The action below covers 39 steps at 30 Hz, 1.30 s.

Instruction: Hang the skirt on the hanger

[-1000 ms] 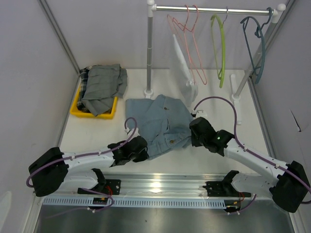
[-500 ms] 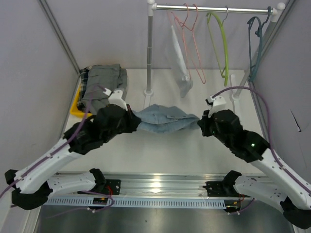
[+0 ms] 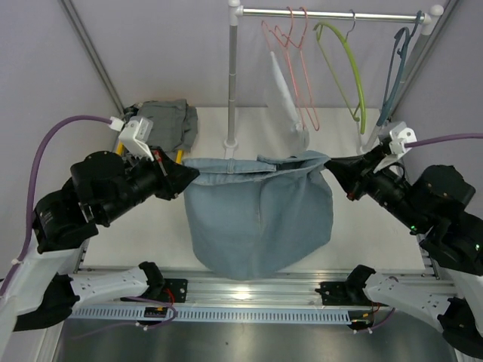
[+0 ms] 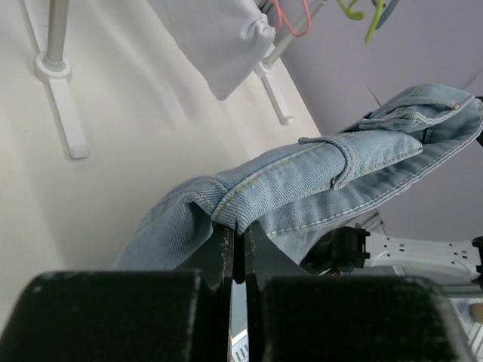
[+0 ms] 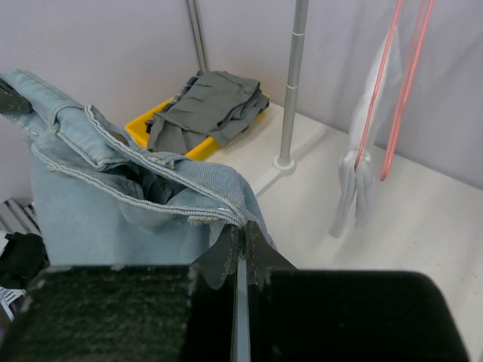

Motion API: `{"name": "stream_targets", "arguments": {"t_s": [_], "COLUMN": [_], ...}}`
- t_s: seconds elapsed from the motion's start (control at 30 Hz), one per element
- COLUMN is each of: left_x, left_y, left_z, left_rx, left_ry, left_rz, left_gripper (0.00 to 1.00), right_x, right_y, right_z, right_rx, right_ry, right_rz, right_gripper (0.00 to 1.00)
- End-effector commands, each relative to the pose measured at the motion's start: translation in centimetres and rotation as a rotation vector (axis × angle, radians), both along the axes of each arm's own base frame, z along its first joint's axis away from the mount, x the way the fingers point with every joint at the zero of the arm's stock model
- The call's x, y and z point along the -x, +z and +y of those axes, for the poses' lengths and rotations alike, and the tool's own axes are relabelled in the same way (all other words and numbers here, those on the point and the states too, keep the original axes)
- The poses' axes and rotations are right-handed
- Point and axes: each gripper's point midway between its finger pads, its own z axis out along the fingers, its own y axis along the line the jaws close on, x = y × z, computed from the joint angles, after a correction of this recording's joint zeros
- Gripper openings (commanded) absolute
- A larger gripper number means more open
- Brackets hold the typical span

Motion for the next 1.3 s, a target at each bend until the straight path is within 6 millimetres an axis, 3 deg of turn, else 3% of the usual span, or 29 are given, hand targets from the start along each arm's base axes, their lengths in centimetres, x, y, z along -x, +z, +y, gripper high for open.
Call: {"name": "stream_targets", "arguments": {"t_s": [0.0,0.07,0.1,0.23,0.27,0.33,0.47,0.53,0.63,0.77,0.8,0.83,0.9,0.93,0.97,1.0,1.07,1.1,1.13,1.17,1.2,1.23,1.27], "left_x": [-2.1,-3.5,-4.5,-8.9,-10.0,-12.8,-17.3,-19.2,-20.5,-20.7,-20.0,-19.2,-17.7,-16.4,-15.3,-14.6,-11.9,-11.3,-9.9,-9.8,-9.4,-9.0,-8.7], "left_y": [-1.9,-4.2,-4.2,-10.1,-10.9,-13.7,-16.2,-17.2,-18.0,-19.6,-19.9,-21.1,-22.2,-24.2,-26.1,-25.9,-29.8,-29.7,-31.7,-31.8,-31.4,-31.7,-31.6], "left_z": [1.2,0.5,-0.1,-0.6,-0.5,-1.0,-0.5,-0.1,0.4,1.7,1.9,2.2,2.3,2.5,2.5,2.5,2.6,2.7,3.2,3.4,3.4,3.5,3.6], "left_rx": [-0.107,-0.12,-0.091,-0.106,-0.091,-0.108,-0.153,-0.15,-0.148,-0.153,-0.155,-0.165,-0.146,-0.147,-0.136,-0.109,-0.087,-0.074,-0.086,-0.085,-0.075,-0.081,-0.081], "left_ry": [0.097,0.085,0.084,0.101,0.096,0.104,0.151,0.172,0.185,0.211,0.21,0.212,0.207,0.203,0.204,0.202,0.198,0.201,0.21,0.22,0.214,0.208,0.203], "left_rz": [-0.005,0.047,0.04,0.157,0.181,0.235,0.273,0.293,0.315,0.351,0.353,0.38,0.391,0.432,0.477,0.467,0.559,0.55,0.592,0.583,0.566,0.572,0.565], "left_gripper": [0.0,0.0,0.0,0.0,0.0,0.0,0.0,0.0,0.0,0.0,0.0,0.0,0.0,0.0,0.0,0.0,0.0,0.0,0.0,0.01,0.07,0.25,0.3], "right_x": [-2.7,-3.7,-4.3,-8.6,-10.5,-12.9,-17.1,-18.6,-19.4,-17.6,-16.8,-15.2,-13.2,-11.9,-10.5,-9.4,-7.3,-6.5,-5.6,-4.8,-4.3,-3.9,-3.6], "right_y": [-1.8,-4.5,-5.6,-12.9,-15.3,-17.8,-20.6,-21.0,-21.4,-23.6,-23.5,-25.7,-26.6,-27.6,-30.2,-30.5,-33.3,-33.2,-33.5,-34.3,-33.9,-33.8,-33.8], "right_z": [1.0,2.2,2.7,4.6,3.2,3.4,1.9,1.4,1.0,1.6,1.6,1.9,2.3,3.1,2.8,3.0,2.7,3.0,3.5,3.6,3.6,3.8,3.4], "right_rx": [0.115,0.168,0.188,0.242,0.241,0.235,0.234,0.242,0.253,0.262,0.252,0.276,0.229,0.228,0.247,0.206,0.216,0.172,0.161,0.153,0.13,0.107,0.109], "right_ry": [-0.052,-0.038,-0.033,0.009,-0.037,-0.039,-0.124,-0.172,-0.197,-0.189,-0.201,-0.199,-0.2,-0.185,-0.198,-0.206,-0.234,-0.232,-0.21,-0.204,-0.197,-0.204,-0.221], "right_rz": [0.031,0.088,0.111,0.291,0.351,0.395,0.432,0.429,0.445,0.512,0.511,0.553,0.582,0.599,0.646,0.668,0.717,0.729,0.738,0.755,0.749,0.762,0.773], "right_gripper": [0.0,0.0,0.0,0.0,0.0,0.0,0.0,0.0,0.0,0.0,0.0,0.0,0.0,0.0,0.0,0.0,0.06,0.16,0.19,0.24,0.34,0.38,0.42]}}
